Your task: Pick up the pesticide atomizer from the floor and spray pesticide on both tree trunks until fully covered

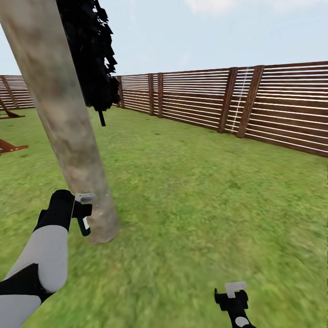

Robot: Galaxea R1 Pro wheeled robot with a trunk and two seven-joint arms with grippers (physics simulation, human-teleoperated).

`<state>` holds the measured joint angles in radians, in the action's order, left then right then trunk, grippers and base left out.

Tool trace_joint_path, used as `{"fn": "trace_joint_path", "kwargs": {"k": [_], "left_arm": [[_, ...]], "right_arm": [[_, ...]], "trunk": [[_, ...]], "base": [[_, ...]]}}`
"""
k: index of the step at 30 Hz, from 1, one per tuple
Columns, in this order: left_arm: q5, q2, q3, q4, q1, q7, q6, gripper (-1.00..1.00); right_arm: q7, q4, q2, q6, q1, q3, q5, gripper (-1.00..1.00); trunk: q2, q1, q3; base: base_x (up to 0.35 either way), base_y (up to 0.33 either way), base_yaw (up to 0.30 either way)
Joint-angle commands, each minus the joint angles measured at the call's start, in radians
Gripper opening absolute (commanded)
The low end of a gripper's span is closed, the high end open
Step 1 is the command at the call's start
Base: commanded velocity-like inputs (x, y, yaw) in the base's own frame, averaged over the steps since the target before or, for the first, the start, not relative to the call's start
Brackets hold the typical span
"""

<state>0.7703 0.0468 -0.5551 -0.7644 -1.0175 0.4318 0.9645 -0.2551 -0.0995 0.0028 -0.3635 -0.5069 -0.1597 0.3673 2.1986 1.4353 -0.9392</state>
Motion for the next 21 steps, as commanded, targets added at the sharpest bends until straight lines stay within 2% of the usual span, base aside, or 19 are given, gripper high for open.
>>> {"fn": "trace_joint_path", "kwargs": {"k": [1,8,13,21], "left_arm": [[0.010,0.000,-0.003,-0.001,-0.001,0.010,0.002,-1.00],[0.011,0.010,-0.005,0.011,0.002,0.006,0.002,-1.00],[0.016,0.015,-0.006,0.011,0.022,0.004,0.002,-1.00],[0.014,0.015,-0.005,0.003,0.073,0.002,0.000,-1.00]], "right_arm": [[-0.003,0.001,0.000,-0.003,0.000,-0.008,0.010,1.00],[-0.003,0.001,0.001,-0.003,0.000,-0.008,0.010,1.00],[-0.003,0.001,0.002,-0.003,-0.001,-0.007,0.010,1.00],[-0.003,0.001,0.002,-0.003,-0.001,-0.007,0.010,1.00]], "trunk": [[0.000,0.000,-0.001],[0.000,0.000,-0.001],[0.000,0.000,-0.001],[0.000,0.000,-0.001]], "base": [[0.023,-0.269,0.000],[0.003,-0.272,0.009],[0.048,-0.273,0.244],[0.155,-0.259,0.240]]}}
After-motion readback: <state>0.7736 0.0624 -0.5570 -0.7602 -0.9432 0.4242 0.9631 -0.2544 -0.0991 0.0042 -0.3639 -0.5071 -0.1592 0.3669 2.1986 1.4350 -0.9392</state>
